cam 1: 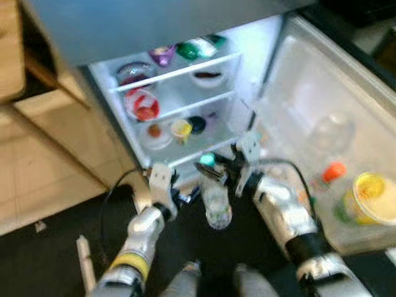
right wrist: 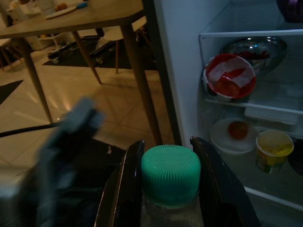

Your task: Restocking fridge

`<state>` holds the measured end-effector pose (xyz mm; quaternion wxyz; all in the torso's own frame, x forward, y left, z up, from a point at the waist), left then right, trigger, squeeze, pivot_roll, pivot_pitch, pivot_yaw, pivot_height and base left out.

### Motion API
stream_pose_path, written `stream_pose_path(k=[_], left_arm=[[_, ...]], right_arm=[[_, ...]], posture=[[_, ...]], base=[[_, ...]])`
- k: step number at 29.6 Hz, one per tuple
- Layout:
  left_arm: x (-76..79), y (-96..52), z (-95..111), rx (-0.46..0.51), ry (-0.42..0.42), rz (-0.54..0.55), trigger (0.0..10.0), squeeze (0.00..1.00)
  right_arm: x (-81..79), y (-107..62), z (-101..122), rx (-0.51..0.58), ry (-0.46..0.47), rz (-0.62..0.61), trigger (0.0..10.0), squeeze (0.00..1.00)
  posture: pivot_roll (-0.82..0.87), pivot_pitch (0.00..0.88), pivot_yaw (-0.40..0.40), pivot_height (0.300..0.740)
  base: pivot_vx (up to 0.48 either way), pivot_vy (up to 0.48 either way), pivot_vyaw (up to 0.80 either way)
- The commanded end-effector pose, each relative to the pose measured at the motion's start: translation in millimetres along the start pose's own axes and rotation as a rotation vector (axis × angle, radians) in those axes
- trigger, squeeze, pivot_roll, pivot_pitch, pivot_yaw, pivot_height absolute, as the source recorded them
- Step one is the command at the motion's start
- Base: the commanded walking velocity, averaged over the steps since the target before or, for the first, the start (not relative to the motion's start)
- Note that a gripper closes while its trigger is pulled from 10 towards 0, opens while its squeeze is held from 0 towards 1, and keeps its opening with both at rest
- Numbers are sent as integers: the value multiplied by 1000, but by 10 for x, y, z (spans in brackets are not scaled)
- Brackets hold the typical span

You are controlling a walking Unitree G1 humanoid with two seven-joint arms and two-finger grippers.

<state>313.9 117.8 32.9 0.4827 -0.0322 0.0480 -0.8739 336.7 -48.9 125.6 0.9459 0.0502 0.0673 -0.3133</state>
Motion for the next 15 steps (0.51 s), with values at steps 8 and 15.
stream_pose_path(k=[8,15], left_arm=[[159,-3,-64,-20,0,-82,10000,0],[153,-11,-54,-14,-7,-85,10000,0]], right_arm=[[141,-49,-129,-70,-38,-138,10000,0],[251,-107,-202,-107,-38,-220,10000,0]], posture=[[-11,241,-16,740],[-9,243,-17,740]], base=[[0,-286,0],[0,0,0]])
Point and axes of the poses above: a point about 5 cm out from each wrist's last joint towards the gripper, its own y axis pointing out of the wrist towards the gripper, its own z axis along the axis of the wrist's last joint, x = y × z, the point moved 2 cm from there along y, pointing out of the wrist towards the gripper, and after that the axes turned 8 degrees about y, right-handed, at the moved point
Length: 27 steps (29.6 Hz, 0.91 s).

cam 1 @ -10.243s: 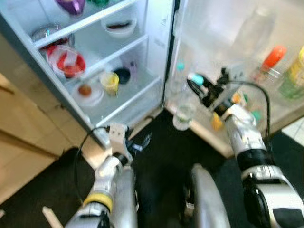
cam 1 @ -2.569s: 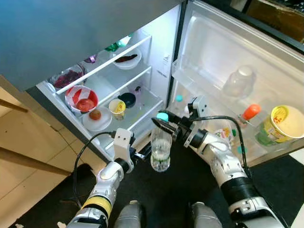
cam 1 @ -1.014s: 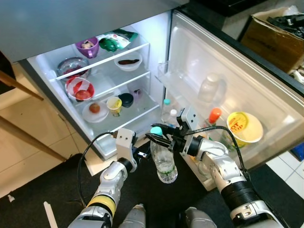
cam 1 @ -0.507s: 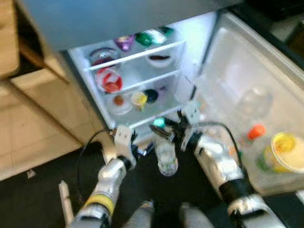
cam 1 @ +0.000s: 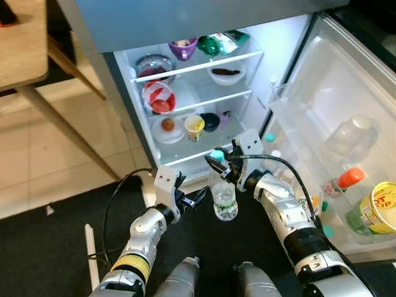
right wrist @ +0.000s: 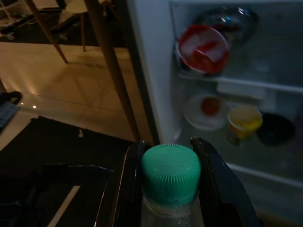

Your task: Restocking fridge

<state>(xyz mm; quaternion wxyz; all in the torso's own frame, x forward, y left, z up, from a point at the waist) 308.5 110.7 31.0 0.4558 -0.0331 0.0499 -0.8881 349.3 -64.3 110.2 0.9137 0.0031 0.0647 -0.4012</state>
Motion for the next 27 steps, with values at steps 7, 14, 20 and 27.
stream_pose_path(k=[7,14,20,27], left_arm=[[55,-12,-13,0,-9,-37,10000,0],[43,-2,61,24,15,-56,10000,0],[-76,17,275,93,55,-46,10000,0],[-243,2,557,163,122,-32,10000,0]], right_arm=[[119,-61,-100,-48,-3,-70,10000,0],[198,-52,-71,-43,3,-124,10000,0],[175,-23,0,-8,-4,-113,10000,0],[169,4,92,57,9,-127,10000,0]], posture=[[-5,243,-17,740],[-4,253,-19,740],[-2,283,-18,740],[7,320,-9,740]], base=[[0,0,0],[0,0,-704],[0,0,0],[0,0,0]])
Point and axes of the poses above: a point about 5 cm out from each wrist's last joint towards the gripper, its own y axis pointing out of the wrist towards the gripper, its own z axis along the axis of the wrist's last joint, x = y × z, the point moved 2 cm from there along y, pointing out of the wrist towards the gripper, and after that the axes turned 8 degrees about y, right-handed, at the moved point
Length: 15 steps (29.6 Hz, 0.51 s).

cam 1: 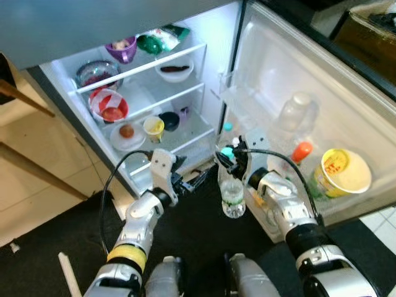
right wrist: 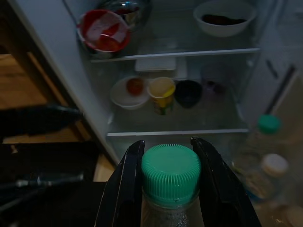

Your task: Restocking fridge

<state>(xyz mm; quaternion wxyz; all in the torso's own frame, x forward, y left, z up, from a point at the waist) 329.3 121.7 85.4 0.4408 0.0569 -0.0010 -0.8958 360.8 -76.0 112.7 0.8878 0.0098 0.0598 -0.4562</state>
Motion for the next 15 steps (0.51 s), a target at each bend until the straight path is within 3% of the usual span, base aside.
stream_pose_path(k=[1,7,15], left_arm=[[-85,-36,63,4,23,-1,10000,0],[-145,-48,150,14,57,2,10000,0],[-119,-77,180,8,53,-6,10000,0]], right_arm=[[12,13,76,51,34,-10,10000,0],[98,66,92,20,114,-58,10000,0],[195,101,176,27,96,-103,10000,0]], posture=[[10,328,-5,740],[14,341,-2,730],[20,351,-3,685]], base=[[0,0,0],[0,0,0],[0,0,0]])
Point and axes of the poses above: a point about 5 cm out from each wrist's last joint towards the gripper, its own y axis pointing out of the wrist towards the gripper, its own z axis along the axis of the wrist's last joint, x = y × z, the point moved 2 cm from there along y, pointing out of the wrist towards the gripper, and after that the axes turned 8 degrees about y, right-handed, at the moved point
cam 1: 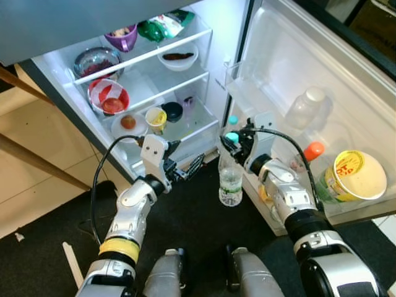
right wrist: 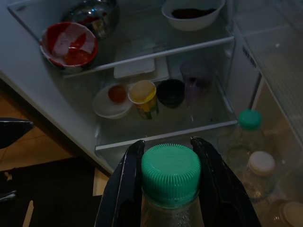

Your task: Restocking fridge

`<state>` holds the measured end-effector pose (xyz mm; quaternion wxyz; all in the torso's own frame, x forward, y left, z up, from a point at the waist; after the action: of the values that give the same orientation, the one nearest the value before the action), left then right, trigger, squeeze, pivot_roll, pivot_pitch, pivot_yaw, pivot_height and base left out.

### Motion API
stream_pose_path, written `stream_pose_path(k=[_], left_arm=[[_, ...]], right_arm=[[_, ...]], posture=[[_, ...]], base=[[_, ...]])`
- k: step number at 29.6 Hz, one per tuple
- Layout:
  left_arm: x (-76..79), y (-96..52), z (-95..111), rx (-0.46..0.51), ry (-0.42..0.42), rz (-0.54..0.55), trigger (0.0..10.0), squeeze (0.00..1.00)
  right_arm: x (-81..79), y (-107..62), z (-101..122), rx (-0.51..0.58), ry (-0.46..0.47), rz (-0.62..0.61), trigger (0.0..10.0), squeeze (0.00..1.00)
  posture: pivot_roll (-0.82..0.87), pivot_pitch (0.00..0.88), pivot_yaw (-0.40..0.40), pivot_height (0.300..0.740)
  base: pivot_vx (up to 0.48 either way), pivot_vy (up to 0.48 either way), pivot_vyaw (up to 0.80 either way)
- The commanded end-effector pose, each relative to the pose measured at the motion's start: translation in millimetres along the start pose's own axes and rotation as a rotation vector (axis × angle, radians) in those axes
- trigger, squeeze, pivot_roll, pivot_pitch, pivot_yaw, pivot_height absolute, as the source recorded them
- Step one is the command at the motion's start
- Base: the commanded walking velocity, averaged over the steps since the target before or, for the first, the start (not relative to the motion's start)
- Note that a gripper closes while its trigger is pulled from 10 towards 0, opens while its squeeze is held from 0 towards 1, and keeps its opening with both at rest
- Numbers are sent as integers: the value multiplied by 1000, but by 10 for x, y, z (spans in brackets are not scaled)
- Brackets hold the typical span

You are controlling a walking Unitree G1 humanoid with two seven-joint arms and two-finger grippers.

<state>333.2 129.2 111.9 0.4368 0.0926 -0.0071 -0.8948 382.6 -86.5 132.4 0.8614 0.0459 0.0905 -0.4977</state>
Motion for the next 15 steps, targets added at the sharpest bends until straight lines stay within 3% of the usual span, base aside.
stream_pose_path(k=[1,15], left_arm=[[-3,-78,-70,-35,-6,-1,10000,0],[7,-78,-33,-38,1,-8,10000,0]], right_arm=[[16,-7,-45,-14,4,-11,10000,0],[85,61,211,62,-23,-40,10000,0]], posture=[[20,351,-3,680],[26,350,-3,626]], base=[[0,0,0],[0,0,0]])
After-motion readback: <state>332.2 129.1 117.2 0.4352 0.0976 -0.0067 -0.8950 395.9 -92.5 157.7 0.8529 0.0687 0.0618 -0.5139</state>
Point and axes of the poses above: a point about 5 cm out from each wrist's last joint towards the gripper, its own y axis pointing out of the wrist towards the gripper, its own z axis along the axis of the wrist's last joint, x = y × z, the point moved 2 cm from there along y, pointing out of the wrist towards the gripper, and after that the axes turned 8 degrees about y, right-handed, at the moved point
